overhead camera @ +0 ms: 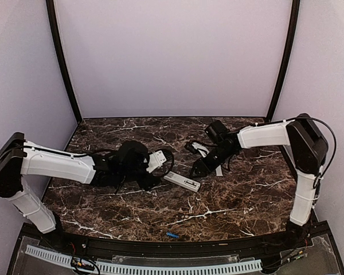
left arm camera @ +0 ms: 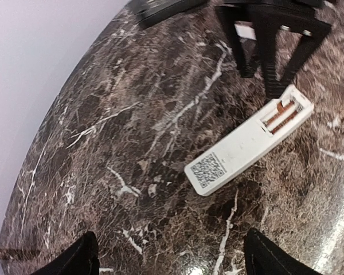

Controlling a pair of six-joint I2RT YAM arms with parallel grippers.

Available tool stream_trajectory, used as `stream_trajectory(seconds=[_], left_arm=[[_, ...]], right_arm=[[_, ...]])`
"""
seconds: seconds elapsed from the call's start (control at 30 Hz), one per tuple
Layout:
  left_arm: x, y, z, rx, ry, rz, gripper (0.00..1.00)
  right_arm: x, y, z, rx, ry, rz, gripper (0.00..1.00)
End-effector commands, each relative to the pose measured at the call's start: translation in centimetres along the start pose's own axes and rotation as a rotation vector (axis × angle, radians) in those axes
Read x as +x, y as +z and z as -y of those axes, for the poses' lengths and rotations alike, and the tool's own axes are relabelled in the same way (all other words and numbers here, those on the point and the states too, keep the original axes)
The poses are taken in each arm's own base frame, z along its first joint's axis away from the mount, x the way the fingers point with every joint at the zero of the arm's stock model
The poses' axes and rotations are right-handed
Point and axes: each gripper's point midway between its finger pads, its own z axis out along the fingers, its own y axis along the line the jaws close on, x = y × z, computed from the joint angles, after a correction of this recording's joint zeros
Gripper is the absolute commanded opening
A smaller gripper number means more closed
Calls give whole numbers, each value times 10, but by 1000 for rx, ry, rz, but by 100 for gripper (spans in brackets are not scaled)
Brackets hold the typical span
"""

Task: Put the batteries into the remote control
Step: Place the remote control without batteries at the center of the board.

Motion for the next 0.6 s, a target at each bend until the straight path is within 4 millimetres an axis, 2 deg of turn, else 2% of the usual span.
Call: stream_trajectory(seconds=[0.0,0.03,0.07,0.13,0.17,0.23,0.33,0.47,0.57], left_arm=[[-14,-41,-43,7,-324,71,88],[-14,-46,-52,-9,-367,82,88],[-11,-55,-70,-48,-441,99,89],[-3,-66,-86,-102,-493,111,89],[3,-68,-88,-121,-495,101,89],[2,-74,-94,-140,-503,116,89],[3,-74,-96,-147,-508,106,89],[4,-73,-96,-144,-508,83,89],[2,-75,-97,-145,-510,90,89]], right_arm=[[-17,-40,-44,203,-218,108,52],[-6,-32,-76,200,-327,101,53],[12,-21,-104,189,-424,86,53],[46,2,-152,157,-585,73,54],[61,15,-170,138,-633,61,53],[82,38,-194,96,-671,12,53],[96,59,-204,47,-674,-57,47],[104,67,-212,-5,-707,-68,42],[107,74,-211,4,-732,-83,40]])
